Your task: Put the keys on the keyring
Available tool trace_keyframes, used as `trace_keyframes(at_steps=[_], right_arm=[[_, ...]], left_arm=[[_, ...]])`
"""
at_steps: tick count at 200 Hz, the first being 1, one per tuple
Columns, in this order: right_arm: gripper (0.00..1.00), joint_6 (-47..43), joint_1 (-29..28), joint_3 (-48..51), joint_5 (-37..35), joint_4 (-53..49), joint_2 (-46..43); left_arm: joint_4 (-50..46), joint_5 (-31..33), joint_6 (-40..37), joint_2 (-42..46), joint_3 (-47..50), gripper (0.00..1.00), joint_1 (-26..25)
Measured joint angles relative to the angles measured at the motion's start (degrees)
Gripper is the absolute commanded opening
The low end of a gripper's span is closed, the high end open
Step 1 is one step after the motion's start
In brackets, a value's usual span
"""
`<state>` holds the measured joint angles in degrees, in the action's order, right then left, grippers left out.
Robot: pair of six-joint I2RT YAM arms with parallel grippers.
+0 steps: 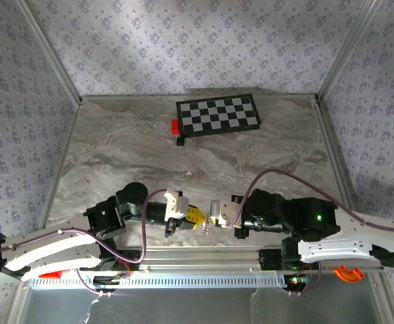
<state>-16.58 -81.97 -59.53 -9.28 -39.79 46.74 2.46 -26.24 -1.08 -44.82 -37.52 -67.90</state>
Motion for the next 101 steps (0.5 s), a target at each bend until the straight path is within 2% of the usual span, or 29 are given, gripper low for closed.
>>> trace_keyframes(at_steps=[101], right_arm=[[0.0, -0.5, -0.7, 0.0, -1.3, -1.2, 0.2]], left_arm=[[-1.0, -1.3, -1.0, -2.2, 0.0, 0.0, 0.0]])
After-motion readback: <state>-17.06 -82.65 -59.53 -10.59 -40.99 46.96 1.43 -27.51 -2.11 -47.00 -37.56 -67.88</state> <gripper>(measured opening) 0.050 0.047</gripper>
